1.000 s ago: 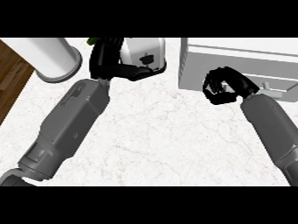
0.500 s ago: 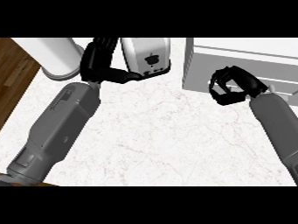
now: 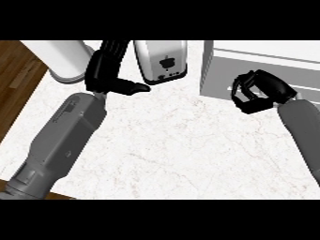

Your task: Pick up the cup, place it into the drawer and close the drawer

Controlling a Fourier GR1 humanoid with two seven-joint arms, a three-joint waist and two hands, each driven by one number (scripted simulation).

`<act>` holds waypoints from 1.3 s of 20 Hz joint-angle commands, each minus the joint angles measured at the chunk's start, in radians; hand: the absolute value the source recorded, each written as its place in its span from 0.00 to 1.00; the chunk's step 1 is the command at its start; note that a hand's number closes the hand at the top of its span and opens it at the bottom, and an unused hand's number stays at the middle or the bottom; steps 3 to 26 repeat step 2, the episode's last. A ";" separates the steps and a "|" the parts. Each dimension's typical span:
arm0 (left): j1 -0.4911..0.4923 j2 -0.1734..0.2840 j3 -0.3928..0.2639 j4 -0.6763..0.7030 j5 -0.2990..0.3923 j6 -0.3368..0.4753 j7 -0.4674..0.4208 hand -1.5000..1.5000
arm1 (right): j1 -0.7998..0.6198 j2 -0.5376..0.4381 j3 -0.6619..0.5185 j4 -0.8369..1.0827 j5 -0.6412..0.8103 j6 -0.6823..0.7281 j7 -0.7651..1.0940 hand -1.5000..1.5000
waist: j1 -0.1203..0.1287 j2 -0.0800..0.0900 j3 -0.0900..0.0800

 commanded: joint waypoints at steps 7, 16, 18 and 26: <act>0.014 0.010 -0.001 -0.020 0.005 -0.019 0.007 0.00 | -0.167 -0.120 -0.092 0.024 0.000 -0.116 0.075 1.00 | 0.041 0.007 -0.016; 0.014 0.010 -0.001 -0.020 0.005 -0.019 0.007 0.00 | -0.167 -0.120 -0.092 0.024 0.000 -0.116 0.075 1.00 | 0.041 0.007 -0.016; 0.014 0.010 -0.001 -0.020 0.005 -0.019 0.007 0.00 | -0.167 -0.120 -0.092 0.024 0.000 -0.116 0.075 1.00 | 0.041 0.007 -0.016; 0.014 0.010 -0.001 -0.020 0.005 -0.019 0.007 0.00 | -0.167 -0.120 -0.092 0.024 0.000 -0.116 0.075 1.00 | 0.041 0.007 -0.016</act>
